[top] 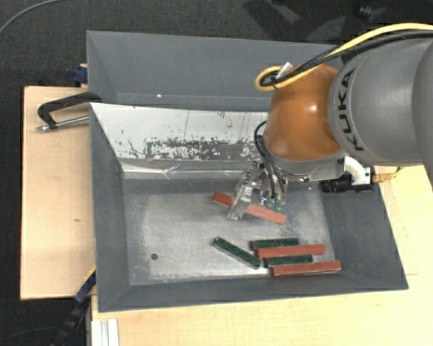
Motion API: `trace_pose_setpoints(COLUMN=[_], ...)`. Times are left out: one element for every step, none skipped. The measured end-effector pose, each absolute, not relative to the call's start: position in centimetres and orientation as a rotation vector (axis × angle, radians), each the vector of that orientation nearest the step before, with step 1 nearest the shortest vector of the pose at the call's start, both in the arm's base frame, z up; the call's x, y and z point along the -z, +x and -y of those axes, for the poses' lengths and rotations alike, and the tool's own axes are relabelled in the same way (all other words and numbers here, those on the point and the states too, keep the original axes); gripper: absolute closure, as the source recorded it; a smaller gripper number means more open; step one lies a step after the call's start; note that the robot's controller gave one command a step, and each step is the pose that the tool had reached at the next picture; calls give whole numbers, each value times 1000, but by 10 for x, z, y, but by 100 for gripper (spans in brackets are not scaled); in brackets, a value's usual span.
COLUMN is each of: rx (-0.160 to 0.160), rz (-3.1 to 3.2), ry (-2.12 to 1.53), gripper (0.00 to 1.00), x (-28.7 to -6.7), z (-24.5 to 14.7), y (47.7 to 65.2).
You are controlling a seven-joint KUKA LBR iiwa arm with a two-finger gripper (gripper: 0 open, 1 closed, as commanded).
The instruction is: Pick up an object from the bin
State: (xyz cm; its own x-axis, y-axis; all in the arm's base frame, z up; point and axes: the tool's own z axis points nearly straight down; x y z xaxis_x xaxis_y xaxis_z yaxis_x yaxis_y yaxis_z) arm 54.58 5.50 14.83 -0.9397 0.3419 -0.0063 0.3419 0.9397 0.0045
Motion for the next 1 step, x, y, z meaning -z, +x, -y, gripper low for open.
trace_pose_setpoints(rx=[-5], rz=[-3088], ry=[542], gripper=[100], x=[-161], z=[-56], y=[547])
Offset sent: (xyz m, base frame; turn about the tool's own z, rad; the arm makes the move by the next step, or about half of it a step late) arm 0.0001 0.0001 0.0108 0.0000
